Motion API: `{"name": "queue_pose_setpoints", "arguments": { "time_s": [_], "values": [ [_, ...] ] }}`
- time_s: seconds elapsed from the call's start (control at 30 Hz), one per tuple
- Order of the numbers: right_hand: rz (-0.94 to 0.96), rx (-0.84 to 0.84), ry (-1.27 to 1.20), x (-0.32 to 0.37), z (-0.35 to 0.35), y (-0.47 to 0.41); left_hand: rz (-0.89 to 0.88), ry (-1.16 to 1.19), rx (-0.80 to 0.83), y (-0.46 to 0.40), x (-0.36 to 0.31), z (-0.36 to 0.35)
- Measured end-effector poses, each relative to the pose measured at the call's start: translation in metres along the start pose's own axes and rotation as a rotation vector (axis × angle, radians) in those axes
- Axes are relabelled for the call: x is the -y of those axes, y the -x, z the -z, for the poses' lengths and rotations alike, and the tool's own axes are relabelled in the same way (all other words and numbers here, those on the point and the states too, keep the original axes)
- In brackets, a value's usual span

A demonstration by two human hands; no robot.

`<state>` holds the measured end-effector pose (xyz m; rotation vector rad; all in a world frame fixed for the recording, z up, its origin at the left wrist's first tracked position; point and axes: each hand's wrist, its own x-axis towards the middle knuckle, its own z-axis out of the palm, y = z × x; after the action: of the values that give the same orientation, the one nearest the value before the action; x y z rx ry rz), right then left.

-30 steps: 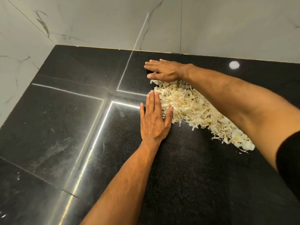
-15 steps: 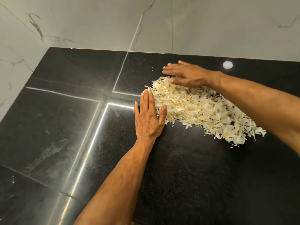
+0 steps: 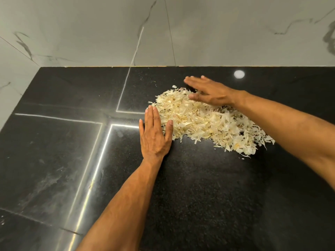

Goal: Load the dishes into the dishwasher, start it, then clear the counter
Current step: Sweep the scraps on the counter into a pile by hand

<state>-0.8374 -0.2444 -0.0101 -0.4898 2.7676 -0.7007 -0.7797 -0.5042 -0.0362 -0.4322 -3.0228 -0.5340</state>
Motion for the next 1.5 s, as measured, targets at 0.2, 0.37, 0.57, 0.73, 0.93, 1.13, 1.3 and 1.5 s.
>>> {"name": "queue_pose_setpoints", "arguments": {
  "time_s": [0.2, 0.37, 0.57, 0.73, 0.93, 1.13, 1.3, 1.5],
  "values": [
    [-0.086, 0.002, 0.022, -0.013, -0.002, 0.022, 0.002, 0.008, 0.008, 0.000, -0.001, 0.001],
    [-0.067, 0.026, -0.015, 0.000, -0.006, 0.048, -0.003, 0.008, 0.010, 0.000, -0.001, 0.001],
    [-0.276, -0.130, -0.066, -0.026, 0.002, 0.099, -0.017, 0.001, 0.008, 0.001, 0.000, -0.001],
    [-0.302, -0.194, -0.190, 0.006, -0.022, 0.110, -0.015, -0.006, 0.000, 0.001, 0.000, 0.000],
    [-0.317, -0.287, -0.250, 0.013, -0.025, 0.128, -0.019, 0.011, -0.015, 0.001, 0.000, -0.001],
    [-0.513, -0.410, -0.127, 0.006, -0.049, 0.170, -0.023, -0.008, -0.018, 0.000, -0.002, 0.000],
    [-0.595, -0.429, -0.080, 0.042, -0.066, 0.142, -0.030, -0.025, -0.014, 0.001, -0.002, -0.001],
    [-0.563, -0.531, -0.181, 0.058, -0.075, 0.137, -0.023, -0.014, -0.034, 0.000, 0.000, 0.000]
  ]
}}
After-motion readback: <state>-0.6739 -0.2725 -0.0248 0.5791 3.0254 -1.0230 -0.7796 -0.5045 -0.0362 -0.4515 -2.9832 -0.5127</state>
